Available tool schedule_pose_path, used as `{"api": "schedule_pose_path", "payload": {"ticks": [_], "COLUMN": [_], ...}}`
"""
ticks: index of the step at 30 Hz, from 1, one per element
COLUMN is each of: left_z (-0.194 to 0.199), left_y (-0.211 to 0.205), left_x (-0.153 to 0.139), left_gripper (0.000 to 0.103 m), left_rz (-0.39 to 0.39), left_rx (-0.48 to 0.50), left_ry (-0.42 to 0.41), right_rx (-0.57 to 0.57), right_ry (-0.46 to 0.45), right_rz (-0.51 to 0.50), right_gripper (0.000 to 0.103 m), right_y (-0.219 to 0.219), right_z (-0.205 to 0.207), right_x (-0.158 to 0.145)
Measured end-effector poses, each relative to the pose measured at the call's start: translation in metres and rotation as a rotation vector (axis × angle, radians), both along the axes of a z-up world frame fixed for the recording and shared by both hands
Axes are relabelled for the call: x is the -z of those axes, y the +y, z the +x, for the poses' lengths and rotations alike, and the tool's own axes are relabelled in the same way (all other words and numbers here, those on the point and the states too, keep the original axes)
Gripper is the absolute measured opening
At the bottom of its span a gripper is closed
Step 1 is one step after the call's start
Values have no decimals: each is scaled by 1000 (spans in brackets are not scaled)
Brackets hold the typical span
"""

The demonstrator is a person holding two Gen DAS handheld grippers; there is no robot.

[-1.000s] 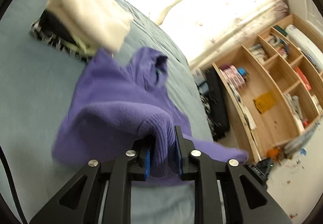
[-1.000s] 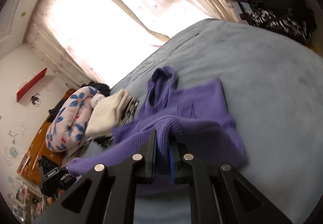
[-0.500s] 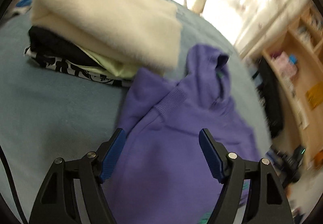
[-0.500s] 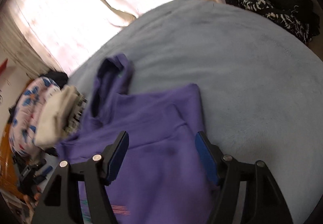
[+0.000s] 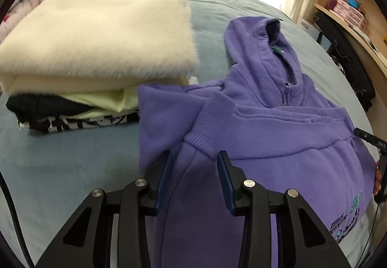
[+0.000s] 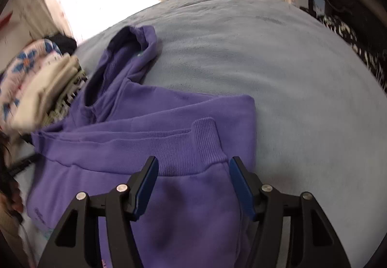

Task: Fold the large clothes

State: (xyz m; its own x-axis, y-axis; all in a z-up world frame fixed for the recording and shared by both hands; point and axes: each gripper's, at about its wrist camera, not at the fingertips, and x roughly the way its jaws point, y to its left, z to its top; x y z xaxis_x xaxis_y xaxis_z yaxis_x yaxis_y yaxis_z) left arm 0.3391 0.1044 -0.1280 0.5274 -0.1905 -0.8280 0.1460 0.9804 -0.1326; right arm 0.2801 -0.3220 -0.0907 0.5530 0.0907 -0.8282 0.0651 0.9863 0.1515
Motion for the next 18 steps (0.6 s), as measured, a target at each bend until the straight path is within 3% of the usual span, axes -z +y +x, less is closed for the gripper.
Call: {"api": "schedule_pose_path", "payload": {"ticks": [6,7,9,11,12,13,18], "left_z": [-3,-1,3,9,9,9,-16], "left_y": [-16,-18,-20,-19,-18,-18,-25], "left_x": [3,5,8,9,9,7,-18], "left_gripper": [37,37,37,34,28,12,8], "left_rz": [76,95,116,113,104,102,148], "left_rx": [43,42,29,-1,-18,-32,-52], "left_ry": [9,15,29,42,41,32,-100], "right_rx": [-5,-4,6,20,21,24,27], "right_ry": [37,35,35,27,23,10,-100], "right_rz": [-52,-62,-100,-110,-97,-80,-137], "right_gripper": [61,58,41,15,15,13,11], "right_y": [5,6,6,3,0,-3,5], "right_z": [11,10,6,2,0,-5,-27], "right_x": [8,10,12,11,10,7,-22]}}
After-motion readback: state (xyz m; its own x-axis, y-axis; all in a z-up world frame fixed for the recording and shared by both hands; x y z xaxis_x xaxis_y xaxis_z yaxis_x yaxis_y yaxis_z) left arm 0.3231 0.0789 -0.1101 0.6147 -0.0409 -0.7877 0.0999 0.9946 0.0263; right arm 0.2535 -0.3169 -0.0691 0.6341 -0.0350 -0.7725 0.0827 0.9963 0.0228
